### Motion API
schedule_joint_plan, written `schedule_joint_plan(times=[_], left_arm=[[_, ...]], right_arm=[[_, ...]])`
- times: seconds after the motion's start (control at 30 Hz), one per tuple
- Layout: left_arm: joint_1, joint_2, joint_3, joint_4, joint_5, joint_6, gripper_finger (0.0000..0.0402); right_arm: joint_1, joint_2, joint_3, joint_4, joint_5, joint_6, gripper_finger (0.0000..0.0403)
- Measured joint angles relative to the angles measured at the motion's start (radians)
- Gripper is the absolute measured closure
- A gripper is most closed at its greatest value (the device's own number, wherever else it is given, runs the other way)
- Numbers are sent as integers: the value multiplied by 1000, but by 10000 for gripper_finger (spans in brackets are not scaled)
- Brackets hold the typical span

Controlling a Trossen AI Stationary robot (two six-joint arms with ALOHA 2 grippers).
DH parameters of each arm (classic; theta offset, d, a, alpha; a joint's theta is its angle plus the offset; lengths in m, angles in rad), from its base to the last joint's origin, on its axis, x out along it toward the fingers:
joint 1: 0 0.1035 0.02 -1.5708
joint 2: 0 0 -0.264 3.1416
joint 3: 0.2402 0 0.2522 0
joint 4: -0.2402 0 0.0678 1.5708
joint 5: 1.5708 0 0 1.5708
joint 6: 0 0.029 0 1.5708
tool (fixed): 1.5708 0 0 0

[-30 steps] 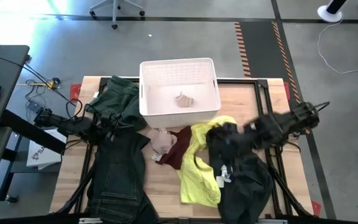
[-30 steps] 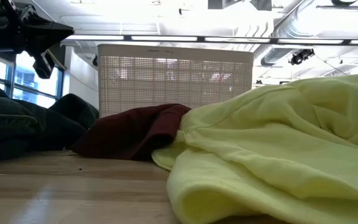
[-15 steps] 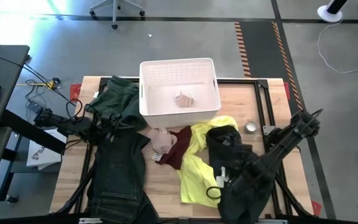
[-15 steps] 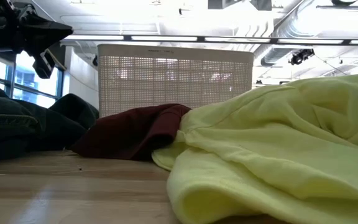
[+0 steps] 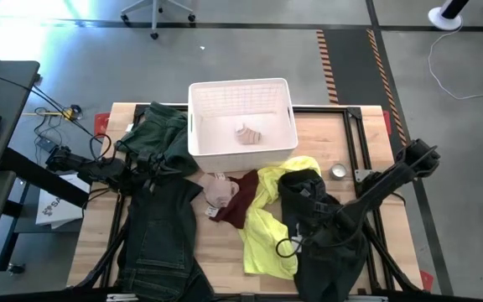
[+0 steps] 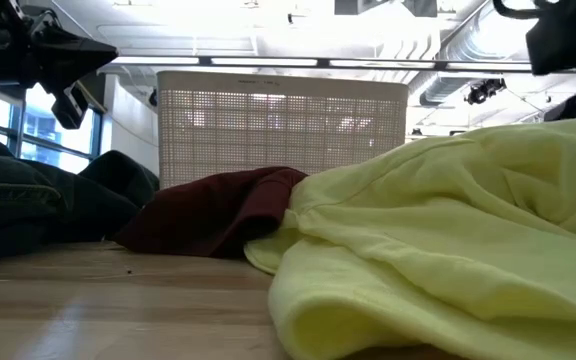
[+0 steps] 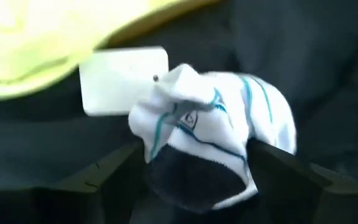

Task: Sort clothes
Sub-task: Put the white striped sock into the white laundry bin

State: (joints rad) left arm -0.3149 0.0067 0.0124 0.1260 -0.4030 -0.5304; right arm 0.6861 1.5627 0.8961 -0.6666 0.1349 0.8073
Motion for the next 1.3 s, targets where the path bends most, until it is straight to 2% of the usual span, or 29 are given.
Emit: schedule_joint_plan(times=[0.1,0.17,0.23,0.37,0.43,0.5,0.6,0.73,0.83,0.93,1.07,1.2,1.3], left_arm=[[0,0,0,-2,-3,1,392],[0,0,0,-2,-3,0,392],[0,0,0,-2,-3,0,392],[0,0,0,-2,-3,0,392],[0,0,0,-3,-3,0,392],[0,0,0,-3,-3,0,392],[0,0,0,-3,-3,0,392],[0,0,0,-3,-2,0,392],[0,0,0,-3,-2,0,392],[0,0,0,-3,-2,-9,392],[0,0,0,-7,-2,-18,392],[0,0,0,-7,-2,-20,392],[0,0,0,-9,-3,-27,392]], right_arm=[[0,0,-48,107,37,4,141],[0,0,-73,147,50,9,165],[-1,0,-89,153,57,26,203],[-8,0,-98,149,53,27,304],[-20,1,-73,133,28,2,356],[-34,0,-22,116,13,-42,384],[-61,-15,99,65,55,-138,372],[-131,-48,274,13,196,-371,363],[-230,-81,387,23,298,-593,376],[-383,-110,452,96,333,-798,383],[-638,-117,485,222,233,-923,375],[-867,-87,492,262,84,-936,369],[-991,-65,492,265,8,-892,368]])
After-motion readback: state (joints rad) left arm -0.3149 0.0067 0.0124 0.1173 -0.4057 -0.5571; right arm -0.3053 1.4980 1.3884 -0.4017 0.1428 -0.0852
